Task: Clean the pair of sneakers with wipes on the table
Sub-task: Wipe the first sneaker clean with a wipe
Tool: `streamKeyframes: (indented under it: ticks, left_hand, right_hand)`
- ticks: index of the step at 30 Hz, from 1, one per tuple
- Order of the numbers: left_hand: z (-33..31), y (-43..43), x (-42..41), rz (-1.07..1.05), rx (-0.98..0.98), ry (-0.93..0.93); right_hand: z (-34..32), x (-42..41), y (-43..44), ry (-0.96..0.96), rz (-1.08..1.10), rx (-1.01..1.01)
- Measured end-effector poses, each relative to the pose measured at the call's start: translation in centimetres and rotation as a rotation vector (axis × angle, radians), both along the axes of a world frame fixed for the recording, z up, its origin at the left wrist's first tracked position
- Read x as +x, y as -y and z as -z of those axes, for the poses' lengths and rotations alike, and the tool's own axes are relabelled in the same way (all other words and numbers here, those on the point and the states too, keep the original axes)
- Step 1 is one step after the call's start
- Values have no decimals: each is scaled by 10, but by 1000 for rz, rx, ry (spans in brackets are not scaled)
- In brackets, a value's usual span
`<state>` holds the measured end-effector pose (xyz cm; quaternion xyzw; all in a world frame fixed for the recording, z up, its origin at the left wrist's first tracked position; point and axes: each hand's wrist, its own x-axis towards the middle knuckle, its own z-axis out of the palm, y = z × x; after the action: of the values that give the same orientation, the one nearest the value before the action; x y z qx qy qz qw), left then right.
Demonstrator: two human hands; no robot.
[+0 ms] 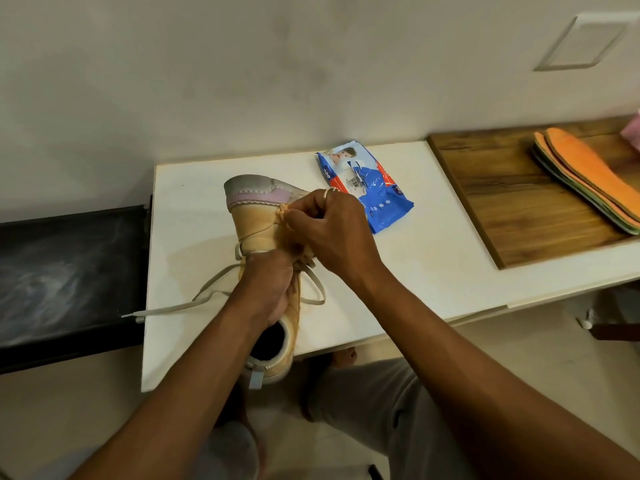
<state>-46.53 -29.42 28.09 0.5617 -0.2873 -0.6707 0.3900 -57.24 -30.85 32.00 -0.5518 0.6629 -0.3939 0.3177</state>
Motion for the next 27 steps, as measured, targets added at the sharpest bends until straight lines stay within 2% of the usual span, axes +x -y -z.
streamKeyframes:
  ticks: [6,13,17,21,25,27]
  left_hand:
    - [4,4,2,9,8,-64]
    - [9,3,1,-5,16,31]
    - [9,4,3,41,-26,-17]
    - [11,5,3,48,-27,-21]
    - [12,3,2,32,-38,-1]
    - [12,2,2,26,-41,-6]
  right_hand:
    - [11,-23,6,-133,190,109]
    - [0,3,1,5,-27,-12]
    - [7,-12,4,-133,80,62]
    - [7,-18,6,-179,147,108]
    - [-3,-1,2,-24,-33,22]
    - [-3,1,3,-24,-49,24]
